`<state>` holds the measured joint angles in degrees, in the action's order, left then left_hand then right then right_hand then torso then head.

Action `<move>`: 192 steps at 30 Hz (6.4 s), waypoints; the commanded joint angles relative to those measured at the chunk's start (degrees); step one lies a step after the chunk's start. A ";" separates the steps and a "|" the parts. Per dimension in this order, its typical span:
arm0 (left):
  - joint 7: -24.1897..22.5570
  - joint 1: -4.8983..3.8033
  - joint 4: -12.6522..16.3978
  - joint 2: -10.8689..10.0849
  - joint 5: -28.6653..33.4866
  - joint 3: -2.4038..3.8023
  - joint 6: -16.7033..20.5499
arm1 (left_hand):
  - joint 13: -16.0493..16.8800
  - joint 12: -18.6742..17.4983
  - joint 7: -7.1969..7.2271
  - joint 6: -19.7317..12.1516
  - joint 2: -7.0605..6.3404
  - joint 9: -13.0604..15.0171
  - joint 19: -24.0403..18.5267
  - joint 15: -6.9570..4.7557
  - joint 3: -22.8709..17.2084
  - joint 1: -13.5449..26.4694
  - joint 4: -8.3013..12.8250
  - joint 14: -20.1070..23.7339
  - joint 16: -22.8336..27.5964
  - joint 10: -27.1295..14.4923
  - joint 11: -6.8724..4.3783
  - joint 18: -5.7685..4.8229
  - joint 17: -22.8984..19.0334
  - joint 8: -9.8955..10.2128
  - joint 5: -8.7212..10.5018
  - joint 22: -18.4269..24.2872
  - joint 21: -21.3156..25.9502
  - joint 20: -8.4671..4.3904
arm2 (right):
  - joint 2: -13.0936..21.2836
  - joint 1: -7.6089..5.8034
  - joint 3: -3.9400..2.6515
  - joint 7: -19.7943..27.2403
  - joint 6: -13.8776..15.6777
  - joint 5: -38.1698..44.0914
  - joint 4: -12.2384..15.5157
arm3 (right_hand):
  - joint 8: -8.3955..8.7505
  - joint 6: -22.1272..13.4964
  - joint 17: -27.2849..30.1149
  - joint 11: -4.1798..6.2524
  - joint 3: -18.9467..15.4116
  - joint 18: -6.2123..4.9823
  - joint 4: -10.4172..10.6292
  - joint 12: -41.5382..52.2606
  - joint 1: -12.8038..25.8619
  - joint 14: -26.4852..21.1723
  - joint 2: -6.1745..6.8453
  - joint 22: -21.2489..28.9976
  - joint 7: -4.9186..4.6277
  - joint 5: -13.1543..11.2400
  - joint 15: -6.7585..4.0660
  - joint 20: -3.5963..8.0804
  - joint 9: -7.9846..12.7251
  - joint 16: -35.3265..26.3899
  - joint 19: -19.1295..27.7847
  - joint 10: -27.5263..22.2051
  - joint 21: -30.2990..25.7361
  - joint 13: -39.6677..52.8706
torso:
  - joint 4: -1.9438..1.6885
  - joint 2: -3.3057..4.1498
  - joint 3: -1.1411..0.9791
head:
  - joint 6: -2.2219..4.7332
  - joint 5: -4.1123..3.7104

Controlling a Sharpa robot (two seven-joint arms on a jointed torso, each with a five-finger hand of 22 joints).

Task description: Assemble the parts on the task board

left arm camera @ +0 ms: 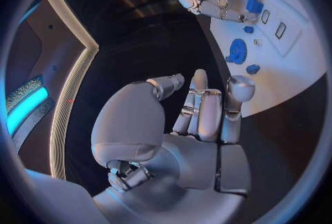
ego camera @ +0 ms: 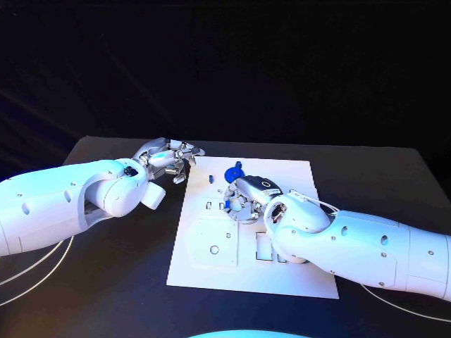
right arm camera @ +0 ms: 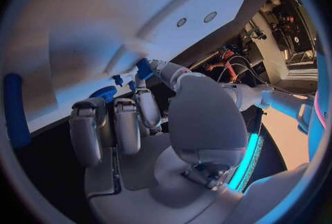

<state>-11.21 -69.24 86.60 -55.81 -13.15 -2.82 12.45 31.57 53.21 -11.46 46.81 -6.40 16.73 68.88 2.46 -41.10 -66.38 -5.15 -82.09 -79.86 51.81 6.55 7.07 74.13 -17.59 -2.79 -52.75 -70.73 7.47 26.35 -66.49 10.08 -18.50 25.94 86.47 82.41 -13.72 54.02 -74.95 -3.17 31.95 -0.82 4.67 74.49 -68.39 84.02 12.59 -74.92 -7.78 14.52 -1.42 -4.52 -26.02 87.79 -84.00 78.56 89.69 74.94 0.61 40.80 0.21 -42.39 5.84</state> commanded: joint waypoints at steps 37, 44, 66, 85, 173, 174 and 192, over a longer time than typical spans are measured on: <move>12.82 -0.57 -1.00 1.49 -18.40 0.18 -5.23 | 1.29 6.59 2.29 -0.61 -2.99 4.16 7.91 -1.74 12.17 2.11 -7.12 -5.32 -6.76 3.89 -1.91 -1.96 9.49 -11.09 -0.05 -12.71 -7.66 -1.15 | 12.00 -5.92 -1.29 16.18 7.85 -23.38 9.19 | 3.23 -4.98 -9.14 -1.40 -23.61 -0.24 11.67 -2.98 -12.75 4.44 -3.19 -12.78 -1.71 0.29 1.58 -1.57 4.65 -1.71 -4.10 -4.27 -4.06 -2.29 | 0.90 -1.35 0.07 | 0.34 0.26; 29.47 -2.91 -1.48 3.50 -28.36 0.52 -17.23 | 12.67 14.45 4.43 -1.87 -2.47 12.40 9.84 -3.42 17.47 2.33 -11.41 -6.43 -7.98 10.46 -3.81 -2.61 11.75 -21.48 -0.08 -16.04 -9.53 -2.76 | 18.12 -8.90 -1.42 15.65 4.23 -34.17 10.57 | 3.19 -5.01 -9.18 -1.39 -23.18 -0.25 11.75 -3.01 -12.70 4.45 -3.52 -12.75 -1.72 0.63 1.57 -1.53 4.71 -1.69 -4.08 -4.32 -4.12 -2.36 | 1.32 -2.03 0.05 | 0.28 0.82; 40.81 -6.85 -8.01 15.37 -43.58 -0.13 -28.74 | 14.06 14.96 5.30 -3.20 -0.31 17.75 9.53 -4.06 23.86 6.45 -11.65 -6.30 -7.73 10.50 -4.52 -2.53 11.44 -25.67 -0.07 -15.58 -9.14 -3.12 | 21.47 -9.92 -1.41 13.83 1.08 -35.96 8.28 | 3.23 -5.20 -9.03 -1.43 -23.06 -0.34 11.85 -3.55 -12.29 4.41 -3.50 -12.55 -1.76 0.99 1.58 -1.53 4.80 -1.81 -3.91 -4.80 -4.52 -2.88 | 1.32 -2.68 -0.40 | -0.34 1.79; 41.00 -6.85 -12.70 21.45 -43.67 -2.74 -30.83 | 13.79 14.69 5.22 -4.01 0.74 18.37 9.53 -4.04 24.44 6.04 -11.52 -6.16 -7.51 10.11 -4.47 -2.55 11.10 -25.51 -0.10 -15.61 -9.12 -3.17 | 21.45 -9.96 -1.41 13.12 0.70 -35.49 7.81 | 3.22 -5.25 -8.95 -1.44 -22.97 -0.46 11.87 -4.33 -12.05 4.38 -3.47 -12.30 -1.78 1.19 1.59 -1.53 4.84 -1.87 -3.70 -5.46 -5.01 -3.61 | 1.43 -2.40 -0.19 | -0.76 1.60; 40.94 -6.28 -9.10 16.64 -34.71 -3.03 -24.74 | 18.64 15.67 6.05 -3.36 0.08 27.75 10.18 -4.90 -12.35 1.37 3.65 -6.71 -8.09 14.45 -5.48 -2.78 12.39 -27.19 -0.99 -17.25 -9.90 -3.59 | 20.88 -9.91 -1.34 12.50 -0.29 -35.92 7.21 | 2.96 -5.11 -8.81 -1.37 -22.04 -0.49 11.69 -4.63 -11.98 4.34 -3.56 -12.23 -1.71 2.06 1.54 -1.50 4.94 -2.00 -3.64 -5.58 -5.17 -3.94 | 1.27 -2.52 -0.42 | -1.57 1.61; 40.93 -6.28 -8.79 16.32 -34.81 -3.00 -24.19 | 18.81 15.79 6.07 -3.33 0.05 27.80 10.17 -4.92 -12.41 1.44 3.72 -6.71 -8.10 14.59 -5.50 -2.77 12.40 -27.22 -0.99 -17.22 -9.88 -3.60 | 20.90 -9.91 -1.34 12.49 -0.29 -35.93 7.21 | 2.96 -5.11 -8.81 -1.37 -22.04 -0.49 11.69 -4.63 -11.98 4.34 -3.56 -12.23 -1.71 2.06 1.54 -1.50 4.94 -2.00 -3.64 -5.58 -5.17 -3.94 | 1.26 -2.53 -0.39 | -1.56 1.66; 41.19 -4.22 -6.19 15.73 -45.26 -3.42 -17.80 | 23.75 18.95 6.90 -1.74 -1.68 29.34 10.69 -5.70 -14.89 4.88 5.89 -6.99 -8.47 18.29 -6.33 -2.88 13.04 -28.78 -9.66 -17.77 -10.19 -4.36 | 20.85 -9.88 -1.25 12.55 -0.28 -35.39 6.79 | 2.89 -5.03 -8.84 -1.36 -21.98 -0.48 11.70 -4.59 -11.92 4.35 -3.50 -12.25 -1.69 2.18 1.53 -1.49 4.93 -1.99 -3.66 -5.53 -5.14 -3.92 | 1.33 -2.48 -0.34 | -1.69 2.27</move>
<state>29.99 -73.56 80.17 -40.25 -54.80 -6.27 -7.50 55.29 71.88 -5.20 44.11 -8.48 41.81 79.54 -2.77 -45.63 -61.88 -9.48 -84.06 -88.11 69.86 0.21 5.23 74.94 -45.99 -12.23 -70.61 -80.93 3.37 47.23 -76.40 8.81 -6.25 26.38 50.48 89.20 -10.64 48.71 -74.90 -4.52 9.60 -0.82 16.44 70.05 -80.53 83.82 9.20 -74.90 -9.62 16.54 -0.01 -5.85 -21.14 86.00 -84.11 73.20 84.85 71.02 1.92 38.33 -0.14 -44.04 8.06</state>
